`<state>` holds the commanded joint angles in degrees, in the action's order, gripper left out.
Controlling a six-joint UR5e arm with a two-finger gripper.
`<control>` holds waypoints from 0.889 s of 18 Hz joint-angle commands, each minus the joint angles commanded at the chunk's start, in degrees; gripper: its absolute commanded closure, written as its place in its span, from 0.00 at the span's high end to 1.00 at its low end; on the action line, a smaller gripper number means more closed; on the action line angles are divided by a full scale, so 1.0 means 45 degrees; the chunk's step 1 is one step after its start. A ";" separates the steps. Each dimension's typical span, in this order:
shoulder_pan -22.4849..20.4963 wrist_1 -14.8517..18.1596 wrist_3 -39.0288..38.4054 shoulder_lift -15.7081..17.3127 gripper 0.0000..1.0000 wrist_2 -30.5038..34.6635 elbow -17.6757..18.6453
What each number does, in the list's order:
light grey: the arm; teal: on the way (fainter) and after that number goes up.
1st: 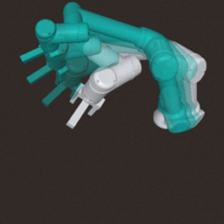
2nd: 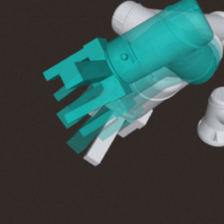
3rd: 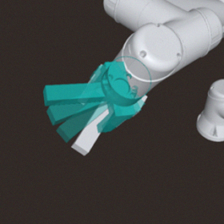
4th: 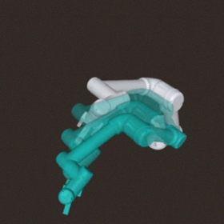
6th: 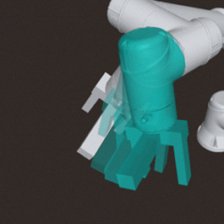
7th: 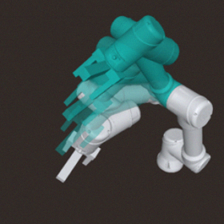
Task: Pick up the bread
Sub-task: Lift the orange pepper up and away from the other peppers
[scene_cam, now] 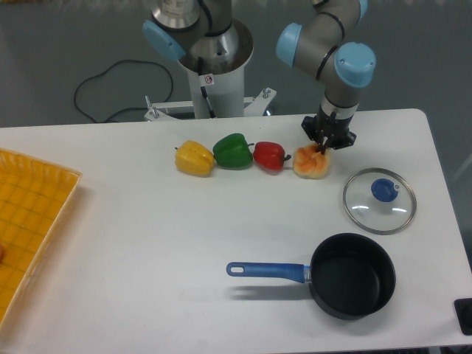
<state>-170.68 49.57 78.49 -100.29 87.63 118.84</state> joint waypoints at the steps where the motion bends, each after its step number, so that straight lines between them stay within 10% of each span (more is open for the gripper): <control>1: 0.0039 0.0117 0.0000 0.0020 0.03 0.0000 -0.0176; 16: 0.0176 0.4764 0.2246 -0.0233 0.01 0.0273 -0.5566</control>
<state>-169.89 71.01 88.59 -101.34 88.86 93.79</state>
